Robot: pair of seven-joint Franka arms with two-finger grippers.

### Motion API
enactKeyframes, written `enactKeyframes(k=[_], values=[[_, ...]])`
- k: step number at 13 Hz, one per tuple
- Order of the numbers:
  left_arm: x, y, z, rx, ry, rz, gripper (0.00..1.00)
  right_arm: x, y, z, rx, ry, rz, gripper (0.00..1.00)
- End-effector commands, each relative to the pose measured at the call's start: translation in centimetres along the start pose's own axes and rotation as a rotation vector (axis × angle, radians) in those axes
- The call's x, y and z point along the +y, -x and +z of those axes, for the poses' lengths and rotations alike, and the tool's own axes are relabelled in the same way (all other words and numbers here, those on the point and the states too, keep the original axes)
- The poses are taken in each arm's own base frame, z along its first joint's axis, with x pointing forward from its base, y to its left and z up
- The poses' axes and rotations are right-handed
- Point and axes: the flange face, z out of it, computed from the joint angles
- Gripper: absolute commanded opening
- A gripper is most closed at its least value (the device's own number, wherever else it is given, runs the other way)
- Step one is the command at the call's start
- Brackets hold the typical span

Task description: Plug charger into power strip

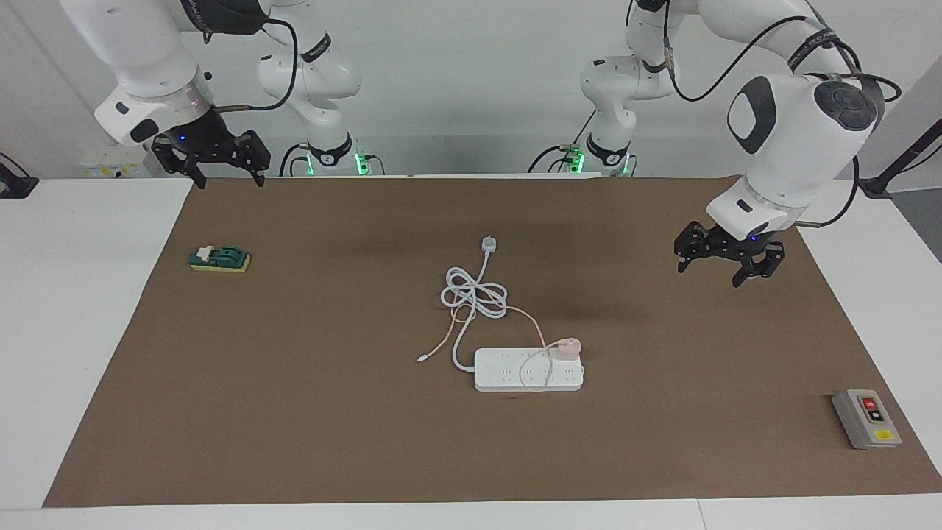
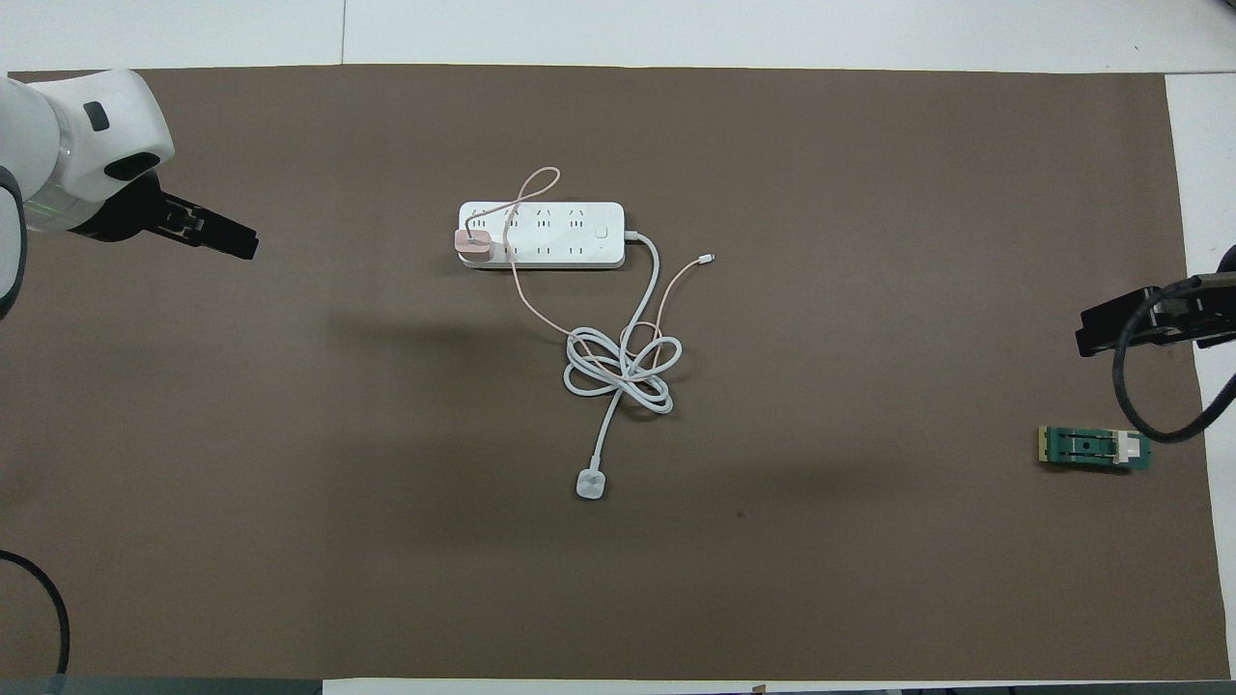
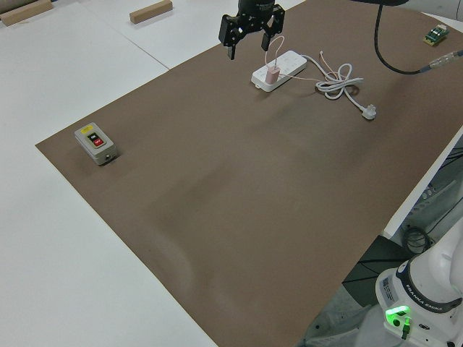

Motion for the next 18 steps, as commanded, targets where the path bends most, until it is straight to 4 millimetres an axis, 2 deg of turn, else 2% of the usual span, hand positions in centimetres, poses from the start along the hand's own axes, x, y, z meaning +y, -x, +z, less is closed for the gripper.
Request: enactKeyframes(k=[1, 4, 7, 9, 13, 15, 18], values=[[0.6, 0.7, -0.4, 0.003, -0.026, -0.118, 1.00, 0.2, 0.3, -0.2, 0.018, -0.016, 0.009, 1.00], [0.0, 1.1, -0.1, -0.007, -0.025, -0.187, 1.00, 0.4, 0.3, -0.2, 0.018, -0.017, 0.014, 1.00], [0.1, 1.8, 0.3, -0.027, -0.022, -0.185, 1.00, 0.2, 0.3, -0.2, 0.018, -0.016, 0.011, 1.00], [-1.3, 2.4, 0.3, -0.034, -0.025, -0.209, 1.00, 0.1, 0.3, -0.2, 0.018, -0.016, 0.009, 1.00], [-2.0, 2.9, -0.3, -0.072, -0.016, -0.224, 1.00, 0.1, 0.3, -0.2, 0.018, -0.016, 0.009, 1.00], [-1.0, 2.7, -0.1, -0.087, -0.013, -0.212, 1.00, 0.1, 0.3, -0.3, 0.019, -0.016, 0.009, 1.00], [-0.6, 2.8, -0.1, -0.109, -0.009, -0.209, 1.00, 0.1, 0.3, -0.2, 0.018, -0.016, 0.008, 1.00]])
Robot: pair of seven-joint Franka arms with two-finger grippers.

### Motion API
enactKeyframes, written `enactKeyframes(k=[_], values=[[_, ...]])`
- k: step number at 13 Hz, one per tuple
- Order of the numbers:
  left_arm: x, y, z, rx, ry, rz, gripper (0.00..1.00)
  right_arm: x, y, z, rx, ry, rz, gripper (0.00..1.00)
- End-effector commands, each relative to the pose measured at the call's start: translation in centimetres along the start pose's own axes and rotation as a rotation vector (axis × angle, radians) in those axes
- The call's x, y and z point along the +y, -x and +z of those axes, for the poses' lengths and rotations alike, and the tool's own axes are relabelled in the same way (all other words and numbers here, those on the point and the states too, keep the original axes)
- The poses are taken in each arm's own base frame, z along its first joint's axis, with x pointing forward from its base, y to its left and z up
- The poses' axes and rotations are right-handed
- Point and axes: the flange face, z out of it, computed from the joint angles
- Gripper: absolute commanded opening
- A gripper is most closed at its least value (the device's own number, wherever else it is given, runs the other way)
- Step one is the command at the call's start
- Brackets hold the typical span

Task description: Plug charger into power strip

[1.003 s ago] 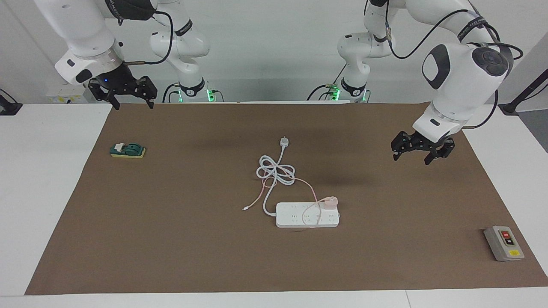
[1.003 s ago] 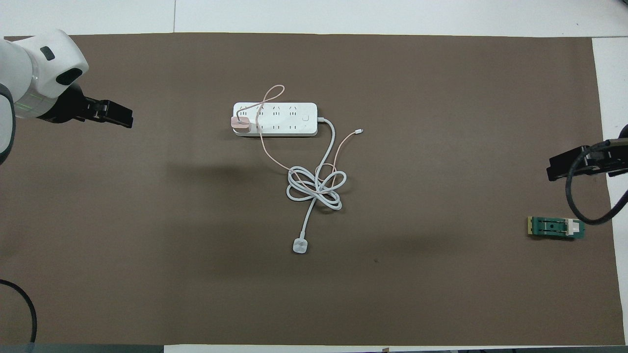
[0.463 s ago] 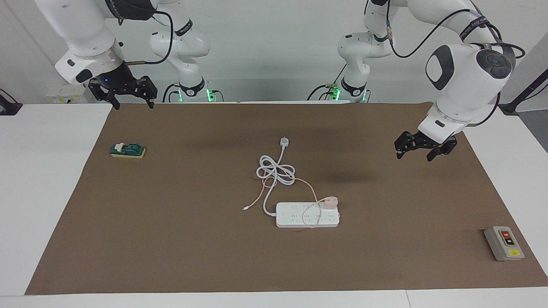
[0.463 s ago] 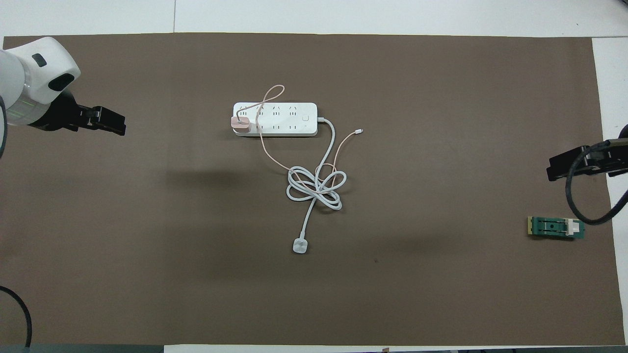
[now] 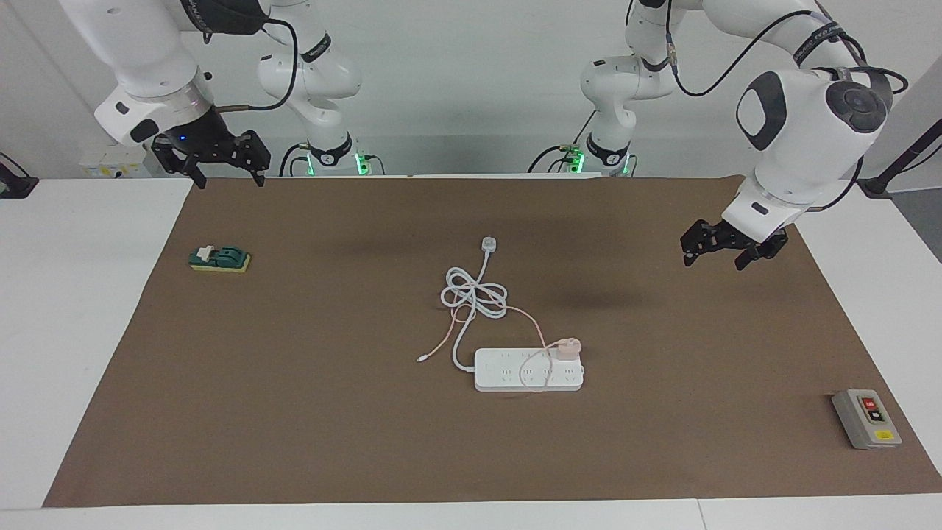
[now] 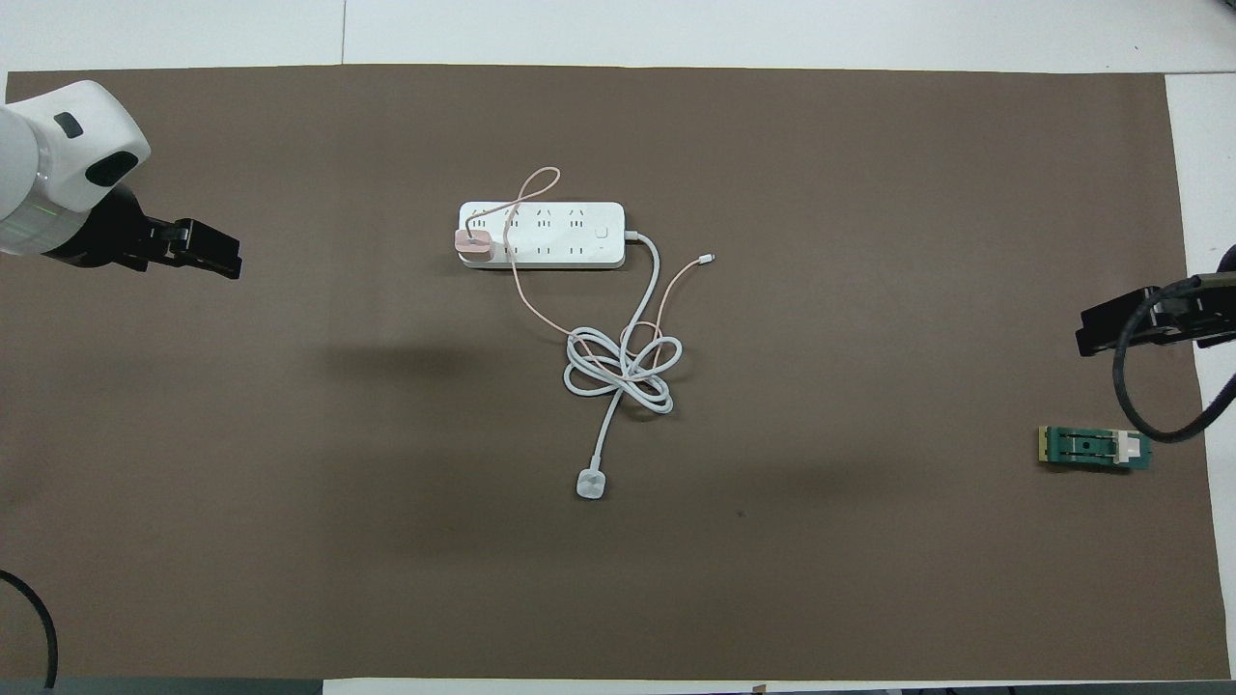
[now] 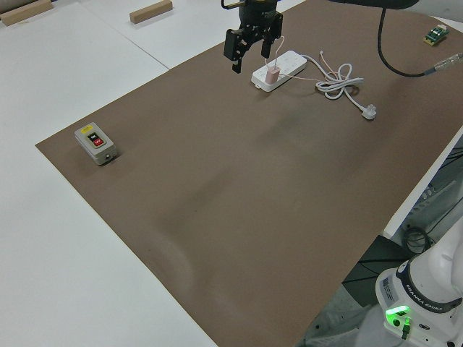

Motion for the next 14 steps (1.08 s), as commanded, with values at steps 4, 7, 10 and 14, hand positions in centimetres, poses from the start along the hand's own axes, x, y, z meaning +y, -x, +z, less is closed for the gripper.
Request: enactKeyframes(k=[4, 7, 10, 14], values=[[0.8, 1.1, -1.9, -0.048, -0.055, 0.003, 1.00, 0.1, 0.1, -0.3, 0.027, -0.017, 0.011, 1.00], [1.4, 1.4, -2.2, -0.045, -0.055, -0.040, 1.00, 0.2, 0.2, -0.3, 0.027, -0.016, 0.010, 1.00], [1.4, 1.5, -2.5, -0.045, -0.055, -0.044, 1.00, 0.4, 0.2, -0.3, 0.027, -0.016, 0.011, 1.00], [1.9, 1.4, -2.8, -0.039, -0.021, -0.046, 1.00, 0.3, 0.2, -0.3, 0.027, -0.016, 0.010, 1.00]])
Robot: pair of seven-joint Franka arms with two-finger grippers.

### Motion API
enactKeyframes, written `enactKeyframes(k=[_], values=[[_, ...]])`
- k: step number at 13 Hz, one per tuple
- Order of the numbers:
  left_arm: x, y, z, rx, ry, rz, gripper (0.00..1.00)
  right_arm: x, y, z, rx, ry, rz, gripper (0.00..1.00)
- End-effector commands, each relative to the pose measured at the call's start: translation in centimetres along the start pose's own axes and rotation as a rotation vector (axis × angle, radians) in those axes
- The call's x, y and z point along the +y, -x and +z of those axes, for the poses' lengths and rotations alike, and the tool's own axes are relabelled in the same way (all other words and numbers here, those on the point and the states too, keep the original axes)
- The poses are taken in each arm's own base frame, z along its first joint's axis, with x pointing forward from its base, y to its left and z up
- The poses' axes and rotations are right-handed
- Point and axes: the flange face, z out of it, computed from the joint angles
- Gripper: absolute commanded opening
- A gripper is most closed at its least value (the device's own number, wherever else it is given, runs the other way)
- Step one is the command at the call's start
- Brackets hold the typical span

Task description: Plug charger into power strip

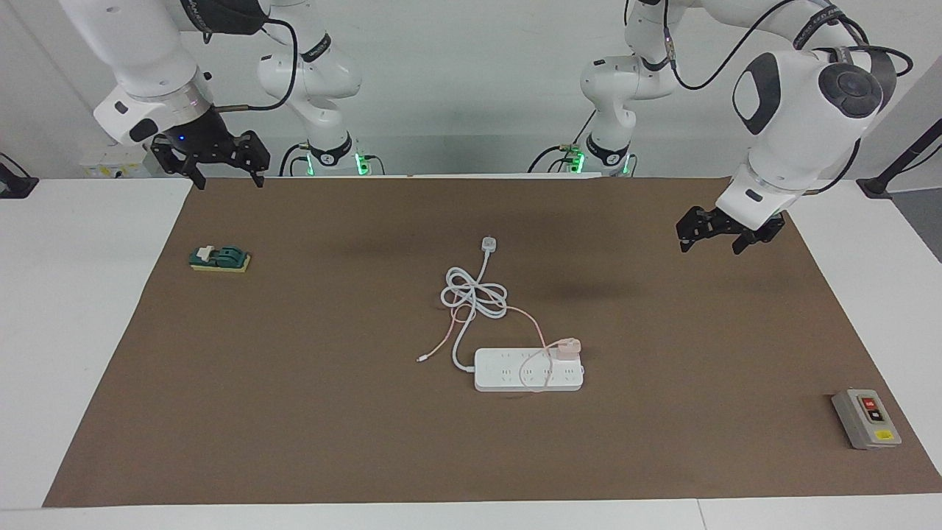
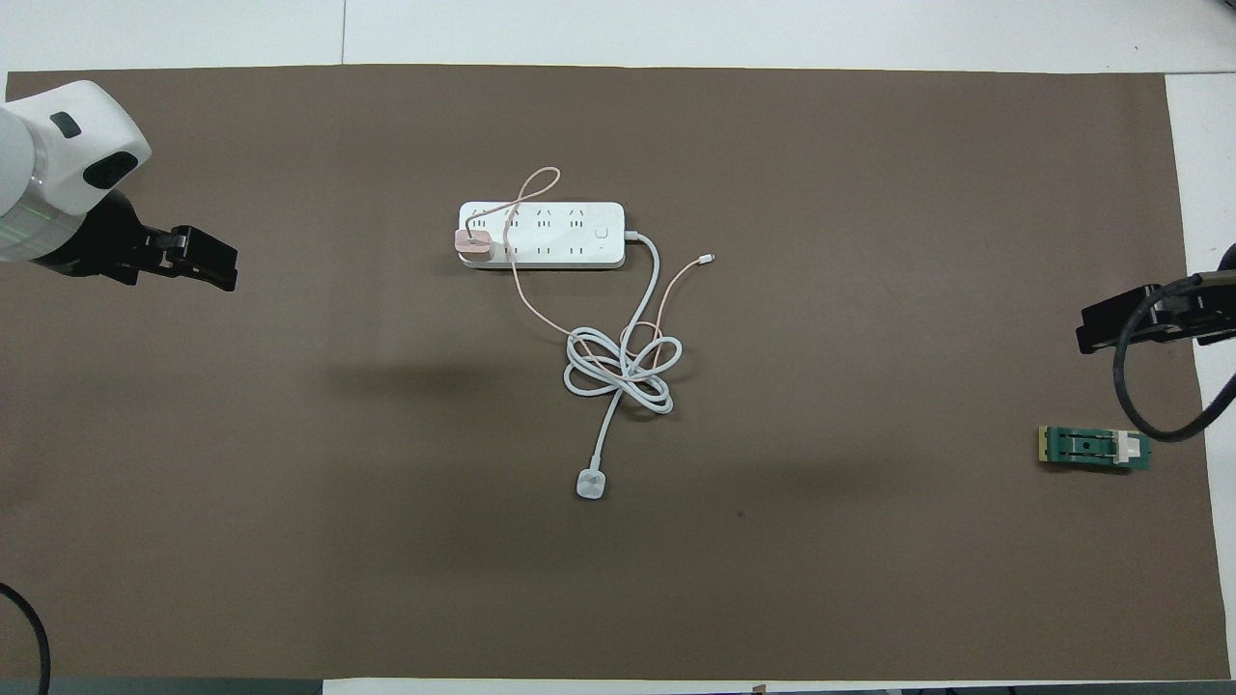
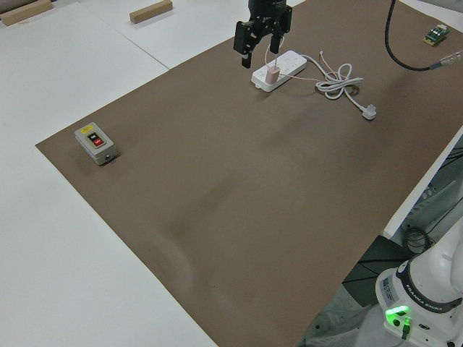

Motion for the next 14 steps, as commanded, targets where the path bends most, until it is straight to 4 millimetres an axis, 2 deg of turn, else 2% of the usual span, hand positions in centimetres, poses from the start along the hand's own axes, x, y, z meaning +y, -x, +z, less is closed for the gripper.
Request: enactKeyframes(k=[1, 9, 10, 14], values=[[0.52, 0.48, -0.66, -0.013, 0.011, -0.016, 1.00, 0.37, 0.22, -0.18, 0.018, -0.018, 0.011, 1.00], [0.25, 0.00, -0.83, 0.015, 0.021, -0.029, 1.00, 0.30, 0.27, -0.25, 0.019, -0.016, 0.011, 1.00], [-0.25, 0.04, -0.82, 0.013, 0.026, -0.038, 1.00, 0.30, 0.26, -0.34, 0.022, -0.016, 0.011, 1.00], [0.35, 0.45, -0.91, -0.015, 0.020, -0.044, 1.00, 0.61, 0.33, -0.47, 0.025, -0.018, 0.015, 1.00]])
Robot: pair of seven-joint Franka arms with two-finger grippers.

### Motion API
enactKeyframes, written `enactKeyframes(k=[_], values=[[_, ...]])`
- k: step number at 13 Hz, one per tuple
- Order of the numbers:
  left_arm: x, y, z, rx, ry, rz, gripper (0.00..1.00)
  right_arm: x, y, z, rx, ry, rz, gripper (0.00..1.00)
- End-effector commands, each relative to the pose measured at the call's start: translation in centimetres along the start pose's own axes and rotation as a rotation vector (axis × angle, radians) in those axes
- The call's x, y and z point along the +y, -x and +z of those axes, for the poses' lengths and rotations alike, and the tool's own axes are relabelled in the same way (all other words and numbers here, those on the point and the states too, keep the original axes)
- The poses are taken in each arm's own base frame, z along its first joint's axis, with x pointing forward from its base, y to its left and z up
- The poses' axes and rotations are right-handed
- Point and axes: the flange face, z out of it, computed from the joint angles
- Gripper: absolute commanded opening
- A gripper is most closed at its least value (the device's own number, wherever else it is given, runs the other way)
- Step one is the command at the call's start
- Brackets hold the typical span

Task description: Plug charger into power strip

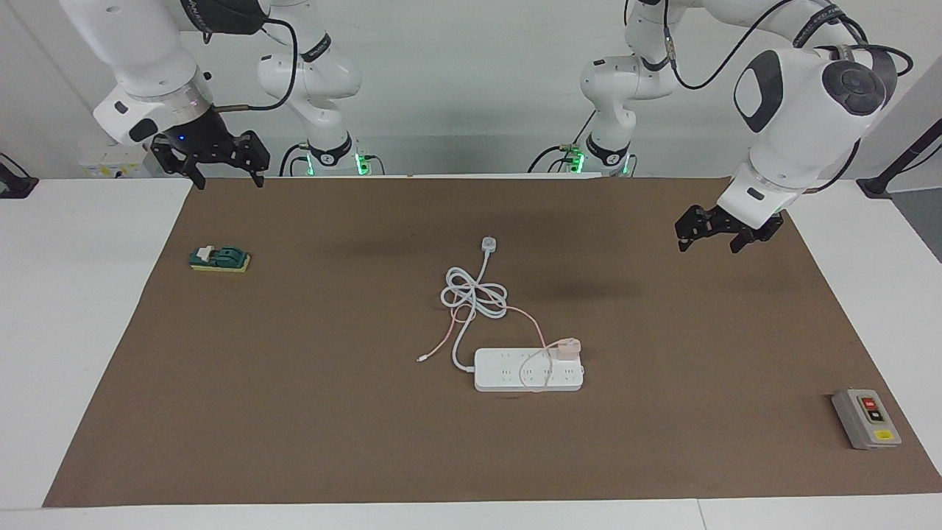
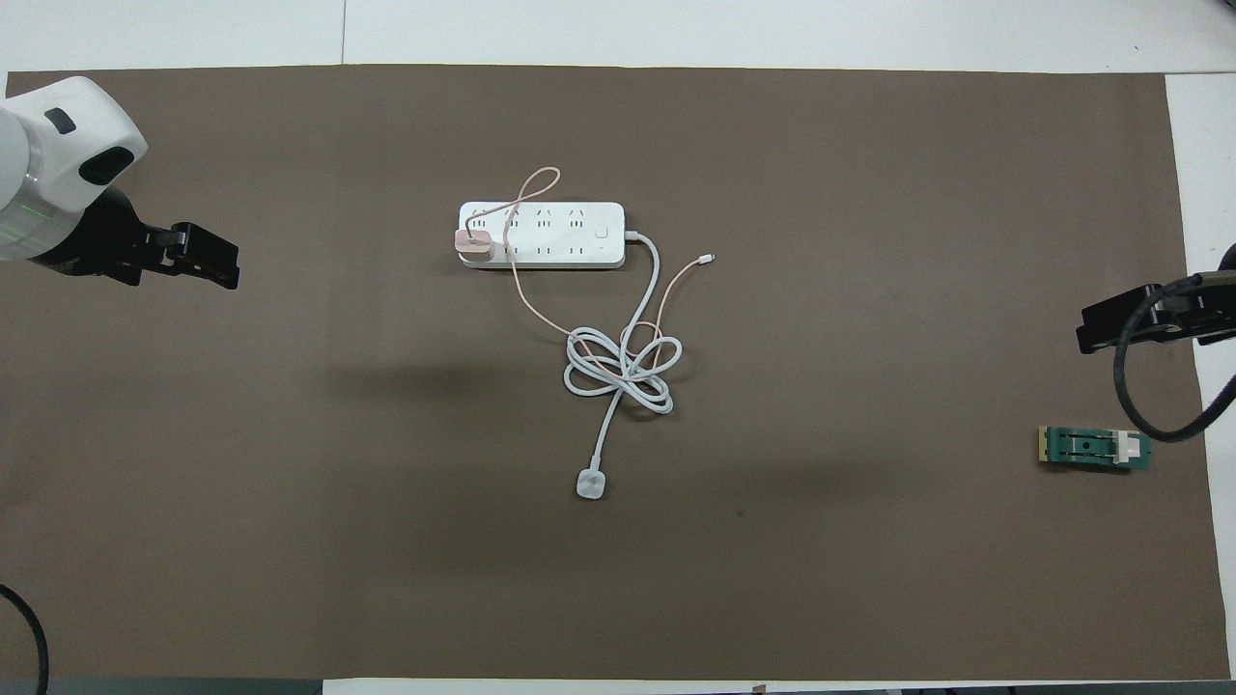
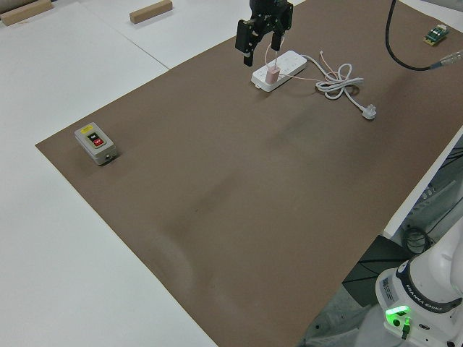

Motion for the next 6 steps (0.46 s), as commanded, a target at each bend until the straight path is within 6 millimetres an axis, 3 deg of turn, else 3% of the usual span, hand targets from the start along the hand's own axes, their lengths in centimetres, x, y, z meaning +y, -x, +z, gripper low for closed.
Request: enactKeyframes(k=[1, 6], values=[[0.24, 0.37, -0.79, -0.011, 0.003, -0.022, 1.00, 0.58, 0.39, -0.51, 0.026, -0.018, 0.015, 1.00], [0.69, 0.92, -1.00, -0.032, 0.000, -0.024, 1.00, 0.67, 0.48, -0.61, 0.029, -0.017, 0.017, 1.00]])
